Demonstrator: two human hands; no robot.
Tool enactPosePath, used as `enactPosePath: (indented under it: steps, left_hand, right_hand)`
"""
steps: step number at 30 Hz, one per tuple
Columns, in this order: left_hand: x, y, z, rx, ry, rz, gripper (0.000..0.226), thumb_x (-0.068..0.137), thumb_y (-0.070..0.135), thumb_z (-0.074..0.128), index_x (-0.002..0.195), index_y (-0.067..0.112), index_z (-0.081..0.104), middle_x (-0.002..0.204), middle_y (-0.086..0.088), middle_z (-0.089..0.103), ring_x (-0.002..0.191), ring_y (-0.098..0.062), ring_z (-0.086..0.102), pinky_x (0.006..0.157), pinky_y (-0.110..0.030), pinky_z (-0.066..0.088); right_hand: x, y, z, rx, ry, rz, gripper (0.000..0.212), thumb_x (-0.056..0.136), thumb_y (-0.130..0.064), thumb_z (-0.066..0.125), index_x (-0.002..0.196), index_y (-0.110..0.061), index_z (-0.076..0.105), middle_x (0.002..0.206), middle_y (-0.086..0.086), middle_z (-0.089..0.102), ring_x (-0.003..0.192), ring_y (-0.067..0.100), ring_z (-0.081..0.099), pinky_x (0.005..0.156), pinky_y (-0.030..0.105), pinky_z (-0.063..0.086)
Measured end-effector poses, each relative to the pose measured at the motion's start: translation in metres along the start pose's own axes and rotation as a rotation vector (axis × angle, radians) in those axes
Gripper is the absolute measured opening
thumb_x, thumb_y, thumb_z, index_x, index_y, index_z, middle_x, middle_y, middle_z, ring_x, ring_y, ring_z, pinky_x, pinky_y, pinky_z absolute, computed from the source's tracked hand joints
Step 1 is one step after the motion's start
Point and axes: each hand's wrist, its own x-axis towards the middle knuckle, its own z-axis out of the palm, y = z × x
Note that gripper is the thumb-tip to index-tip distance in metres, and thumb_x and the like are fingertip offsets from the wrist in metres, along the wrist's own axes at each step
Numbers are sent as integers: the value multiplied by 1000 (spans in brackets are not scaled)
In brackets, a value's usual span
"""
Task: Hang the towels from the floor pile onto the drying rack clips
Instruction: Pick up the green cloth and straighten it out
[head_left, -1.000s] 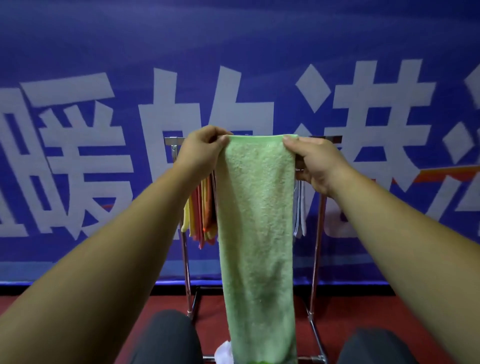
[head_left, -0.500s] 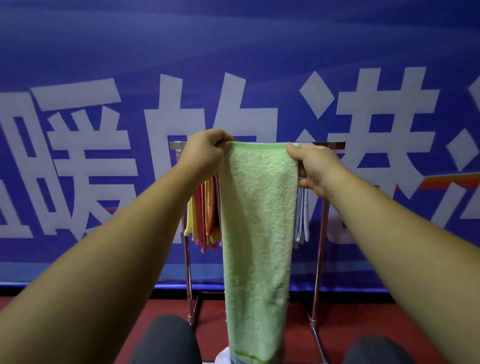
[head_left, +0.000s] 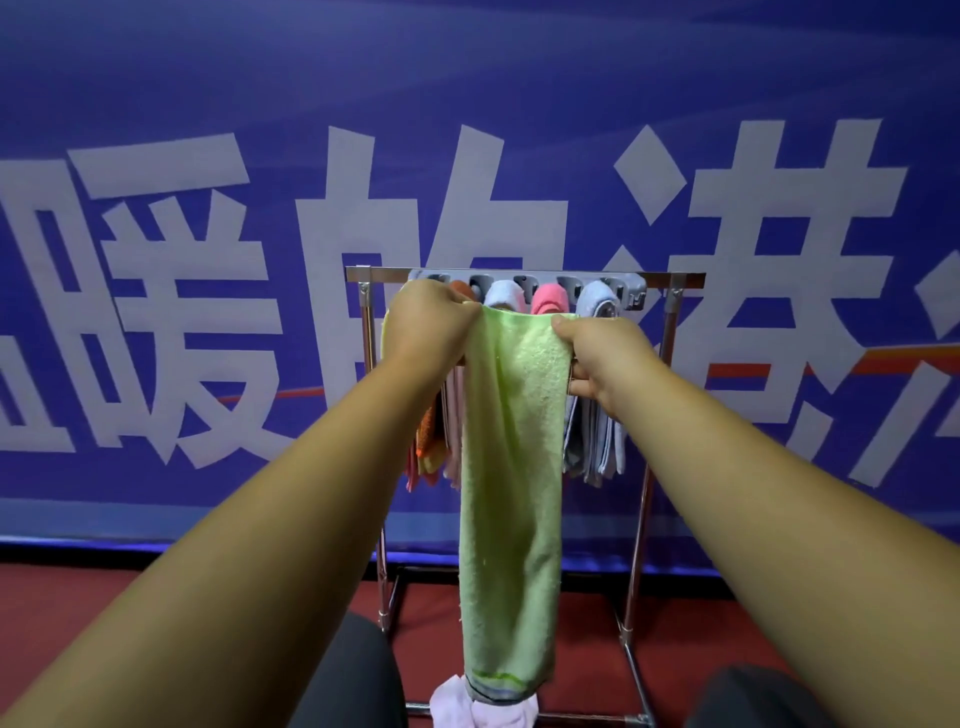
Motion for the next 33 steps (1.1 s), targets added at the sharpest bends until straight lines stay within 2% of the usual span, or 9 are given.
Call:
enactPosePath:
  steps: [3, 6, 10, 16, 21, 25, 29, 31, 33]
  left_hand:
    - [-3, -6, 8, -56, -45, -70, 8, 77, 19, 71, 76, 13, 77, 70, -5, 71, 69, -25, 73, 64, -37, 64]
    - [-10, -9, 16, -157, -126, -99, 14, 76, 24, 72, 80, 13, 79, 78, -11, 74, 75, -31, 77, 69, -49, 67]
    - [-21, -4, 24, -145, -210, -47, 13, 94, 19, 72, 89, 13, 82, 82, -13, 77, 73, -29, 78, 68, -45, 68]
    - [-26, -1, 39, -125, -309, -44, 16, 94, 4, 69, 96, 11, 83, 85, -15, 79, 74, -29, 80, 70, -44, 68]
    - [-26, 2, 43, -53, -370, 20, 30, 89, -5, 62, 101, 14, 82, 93, -10, 78, 90, -29, 78, 83, -48, 66]
    - [-30, 1, 40, -220, -299, 10, 19, 95, 3, 72, 111, 8, 79, 98, -16, 78, 86, -28, 79, 79, -43, 67]
    - [-36, 1, 34, -230, -249, 55, 21, 89, 23, 85, 104, 11, 77, 89, -12, 77, 77, -21, 79, 69, -34, 67]
    - [-37, 1, 32, -236, -267, 44, 24, 87, 26, 88, 99, 10, 75, 87, -13, 77, 77, -23, 79, 67, -35, 67]
    - [-36, 0, 30, -262, -284, 29, 25, 87, 25, 87, 98, 7, 75, 86, -15, 77, 77, -27, 79, 68, -38, 68]
  right_hand:
    - [-8, 6, 6, 32, 25, 19, 29, 100, -22, 71, 125, -10, 65, 114, 9, 77, 101, 28, 77, 93, 51, 63]
    - [-12, 11, 10, 25, 47, 31, 46, 90, -29, 76, 131, -10, 66, 124, 12, 75, 109, 34, 74, 95, 57, 62]
    - [-15, 17, 16, -105, 72, -36, 27, 83, -35, 75, 104, -17, 76, 106, 15, 80, 97, 39, 77, 86, 58, 65]
    - [-16, 24, 21, -503, 37, -213, 24, 104, -34, 62, 115, -24, 81, 98, 7, 77, 89, 27, 71, 82, 43, 62]
    - [-17, 23, 16, -601, -53, -262, 24, 100, -21, 55, 93, -21, 78, 91, 9, 74, 88, 32, 67, 77, 43, 57]
    - [-24, 19, 10, -573, -139, -299, 22, 99, -18, 55, 99, -22, 77, 86, 5, 70, 77, 21, 60, 67, 34, 45]
    - [-24, 22, 4, -496, -214, -320, 27, 94, -19, 64, 112, -31, 79, 96, 2, 79, 84, 18, 67, 78, 40, 57]
    - [-22, 25, 3, -512, -205, -328, 27, 95, -22, 66, 116, -32, 78, 102, 3, 80, 98, 24, 73, 92, 50, 62]
    - [-21, 28, 2, -489, -172, -346, 21, 96, -26, 67, 111, -33, 81, 98, 4, 80, 100, 28, 75, 94, 56, 61]
